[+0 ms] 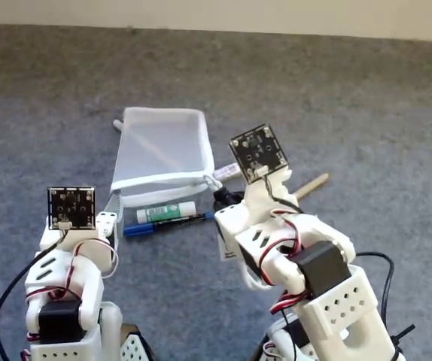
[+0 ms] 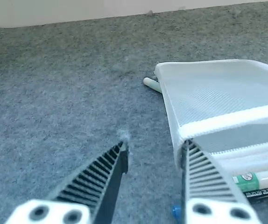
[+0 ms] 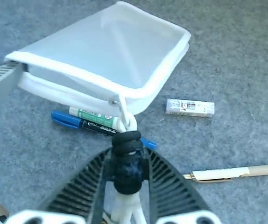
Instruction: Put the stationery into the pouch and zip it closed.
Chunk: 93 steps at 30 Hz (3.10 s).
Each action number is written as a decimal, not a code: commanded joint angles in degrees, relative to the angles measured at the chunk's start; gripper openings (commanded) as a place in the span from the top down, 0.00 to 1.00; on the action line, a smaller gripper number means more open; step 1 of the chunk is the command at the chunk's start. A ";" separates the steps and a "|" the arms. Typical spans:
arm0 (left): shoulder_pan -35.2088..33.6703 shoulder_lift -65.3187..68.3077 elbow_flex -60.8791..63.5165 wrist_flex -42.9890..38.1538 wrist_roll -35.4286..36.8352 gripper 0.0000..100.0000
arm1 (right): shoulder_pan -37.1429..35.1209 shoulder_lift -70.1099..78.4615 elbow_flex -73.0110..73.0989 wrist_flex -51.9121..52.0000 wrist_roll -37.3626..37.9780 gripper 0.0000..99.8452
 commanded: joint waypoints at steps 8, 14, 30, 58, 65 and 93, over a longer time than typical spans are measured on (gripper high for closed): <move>4.18 0.22 0.66 -1.93 0.88 0.81 | -2.15 -1.27 -5.32 1.80 -0.18 1.00; 4.97 0.22 4.88 -8.35 0.88 0.82 | -6.90 -1.27 -10.15 5.93 -0.18 1.00; 5.14 0.13 1.45 -5.54 -0.62 0.99 | -7.69 -11.47 -10.24 5.67 0.18 0.99; 4.26 19.21 -22.37 4.84 -2.81 0.99 | 6.99 -12.53 -10.15 6.11 -0.09 0.77; 1.71 34.68 -34.77 5.10 -1.32 0.99 | 13.41 -10.86 -9.98 6.11 -0.09 0.81; -6.02 38.99 -42.77 7.91 6.95 0.99 | 33.98 49.36 -20.18 -8.31 -13.54 0.82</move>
